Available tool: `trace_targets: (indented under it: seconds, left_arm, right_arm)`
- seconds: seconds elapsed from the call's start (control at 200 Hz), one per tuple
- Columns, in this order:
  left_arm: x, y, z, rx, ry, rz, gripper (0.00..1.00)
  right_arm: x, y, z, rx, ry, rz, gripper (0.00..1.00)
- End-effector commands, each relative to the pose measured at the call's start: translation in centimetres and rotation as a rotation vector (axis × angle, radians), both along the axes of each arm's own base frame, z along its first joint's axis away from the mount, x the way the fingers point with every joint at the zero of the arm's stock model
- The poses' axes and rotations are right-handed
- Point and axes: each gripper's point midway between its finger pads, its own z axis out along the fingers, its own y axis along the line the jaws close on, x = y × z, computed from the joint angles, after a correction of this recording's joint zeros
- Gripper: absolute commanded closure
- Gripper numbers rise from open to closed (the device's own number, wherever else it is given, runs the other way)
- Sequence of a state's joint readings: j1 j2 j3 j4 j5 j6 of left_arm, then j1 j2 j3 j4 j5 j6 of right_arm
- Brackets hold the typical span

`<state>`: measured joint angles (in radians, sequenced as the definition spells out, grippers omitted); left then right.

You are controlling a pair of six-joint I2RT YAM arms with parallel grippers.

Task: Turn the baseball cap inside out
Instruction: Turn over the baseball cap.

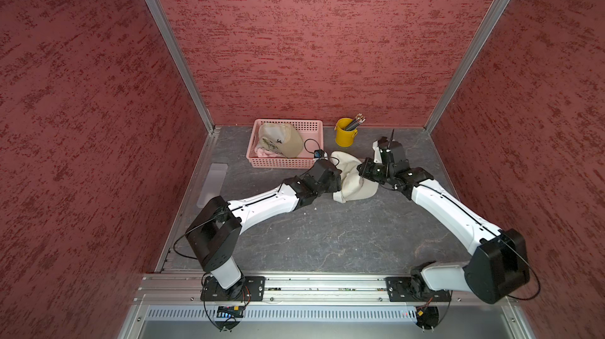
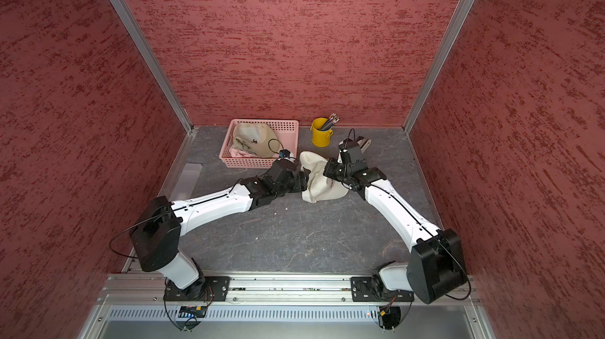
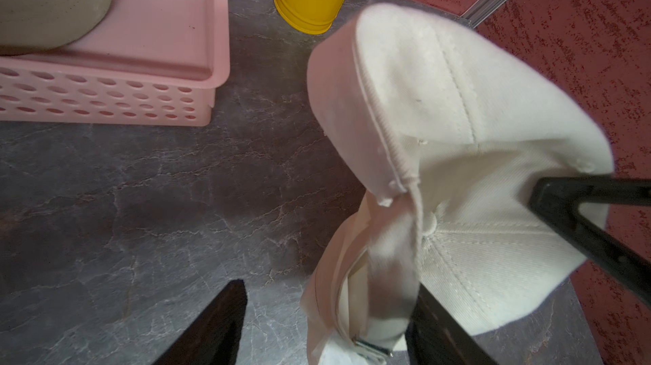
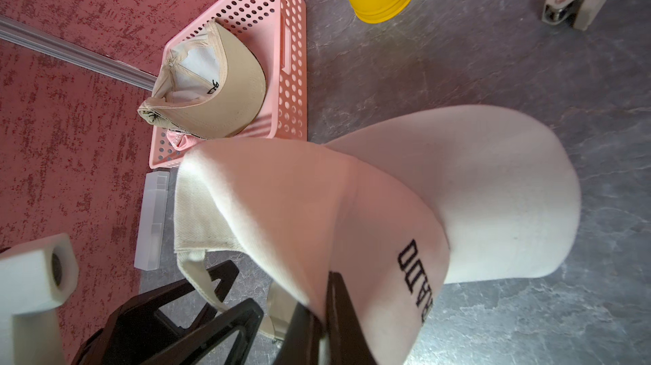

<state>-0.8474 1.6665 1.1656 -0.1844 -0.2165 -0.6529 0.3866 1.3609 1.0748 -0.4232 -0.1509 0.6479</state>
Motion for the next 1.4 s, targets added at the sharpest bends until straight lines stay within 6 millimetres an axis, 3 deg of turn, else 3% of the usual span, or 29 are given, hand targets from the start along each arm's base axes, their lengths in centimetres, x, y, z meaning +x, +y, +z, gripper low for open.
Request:
trace_targets:
  seconds: [0.0,0.15,0.296,0.506,0.621,0.671,0.746,0.806,0.997,1.092,1.252,1.397]
  left_arm:
    - [0.9,-1.1,0.5,-0.026,-0.024,0.021,0.28]
    - [1.0,-1.8,-1.1,0.013,0.017,0.027,0.29]
    - [1.2,-1.1,-3.1,0.049,0.054,0.055,0.33]
    - [0.9,-1.2,-4.0,0.056,0.084,0.018,0.59]
    - [0.1,-2.9,-3.8,0.021,0.098,-0.105,0.9]
    - [-0.5,-3.9,-3.2,-0.005,0.098,-0.176,1.0]
    - [-1.5,-4.8,-2.1,-0.043,0.095,-0.267,1.0]
    - [-2.2,-5.4,-0.7,-0.083,0.075,-0.331,1.0]
    - [-4.0,-6.3,3.5,-0.267,0.015,-0.504,1.0]
    - [-4.3,-6.4,5.6,-0.345,-0.024,-0.562,1.0]
    - [-4.5,-6.7,8.6,-0.39,-0.109,-0.646,1.0]
    - [-3.6,-6.4,10.1,-0.463,-0.121,-0.653,1.0]
  right_arm:
    - [1.4,0.5,2.8,0.005,-0.076,-0.024,1.0]
    - [1.7,0.8,2.6,0.015,-0.076,-0.029,1.0]
    - [1.8,0.7,3.2,0.004,-0.089,-0.03,1.0]
    - [1.9,0.7,3.2,-0.024,-0.103,-0.004,1.0]
    - [2.1,1.1,2.9,-0.052,-0.102,0.042,0.99]
    - [2.2,1.4,2.7,-0.069,-0.098,0.074,0.99]
    - [2.4,1.4,2.5,-0.085,-0.087,0.111,0.98]
    - [2.9,1.2,1.1,-0.096,-0.051,0.124,0.98]
    - [3.6,-0.3,0.4,-0.116,-0.06,0.12,0.9]
    - [3.9,-0.9,-0.2,-0.117,-0.064,0.107,0.83]
    - [5.2,-1.0,-1.1,-0.117,-0.074,0.116,0.57]
    - [5.4,-1.1,-0.8,-0.144,-0.079,0.138,0.5]
